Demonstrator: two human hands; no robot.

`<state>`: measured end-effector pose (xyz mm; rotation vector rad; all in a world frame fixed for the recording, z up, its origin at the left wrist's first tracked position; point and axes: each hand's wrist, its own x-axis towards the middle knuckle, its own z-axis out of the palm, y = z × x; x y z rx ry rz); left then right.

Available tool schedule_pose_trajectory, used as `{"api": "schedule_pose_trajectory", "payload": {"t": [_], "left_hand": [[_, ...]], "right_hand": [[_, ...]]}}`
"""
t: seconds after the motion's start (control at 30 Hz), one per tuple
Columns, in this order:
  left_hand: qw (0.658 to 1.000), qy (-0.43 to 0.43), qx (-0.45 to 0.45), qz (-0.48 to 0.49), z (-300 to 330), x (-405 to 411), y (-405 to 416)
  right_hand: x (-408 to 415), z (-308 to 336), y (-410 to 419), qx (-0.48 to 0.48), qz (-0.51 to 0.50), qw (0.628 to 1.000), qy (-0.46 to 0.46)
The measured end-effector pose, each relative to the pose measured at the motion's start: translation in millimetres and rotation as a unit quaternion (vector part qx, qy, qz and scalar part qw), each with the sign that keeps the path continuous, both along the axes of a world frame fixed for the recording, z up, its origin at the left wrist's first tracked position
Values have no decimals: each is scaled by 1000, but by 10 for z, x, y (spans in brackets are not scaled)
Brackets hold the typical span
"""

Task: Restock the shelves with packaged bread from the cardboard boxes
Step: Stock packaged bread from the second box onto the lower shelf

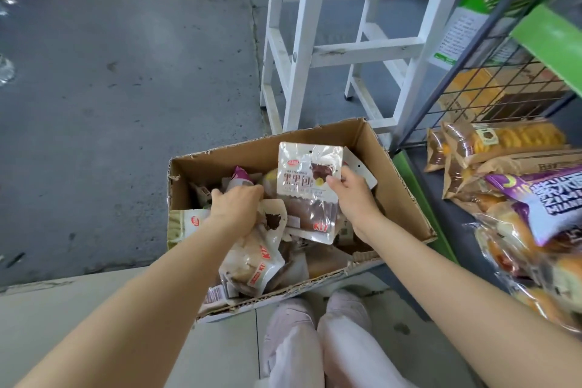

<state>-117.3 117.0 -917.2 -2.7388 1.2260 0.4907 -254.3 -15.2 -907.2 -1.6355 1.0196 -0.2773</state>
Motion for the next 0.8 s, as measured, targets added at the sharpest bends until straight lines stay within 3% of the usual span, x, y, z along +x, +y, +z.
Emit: {"api": "schedule_pose_trajectory", "payload": {"t": [0.07,0.17,0.3,0.43,0.6,0.8], "left_hand": [[996,37,-58,56,130,1,-34],[964,124,-195,130,516,-89,-84],[916,165,-351,96,1215,-334,-169],[839,217,-488,106,1953,-570,-294],[798,231,-555,44,2696,-1022,-589],[739,328,-585,63,3125,-1381,-1157]], "right_hand": [[-19,116,-58,8,-34,999,-22],[-76,398,-124,-10,-81,995,-57],[-255,958,-228,-71,-123,983,-112],[-537,1655,-275,-106,-128,972,-168],[-1026,2402,-446,-111,-175,954,-218],[-1541,2795,-994,-152,-311,907,-241]]}}
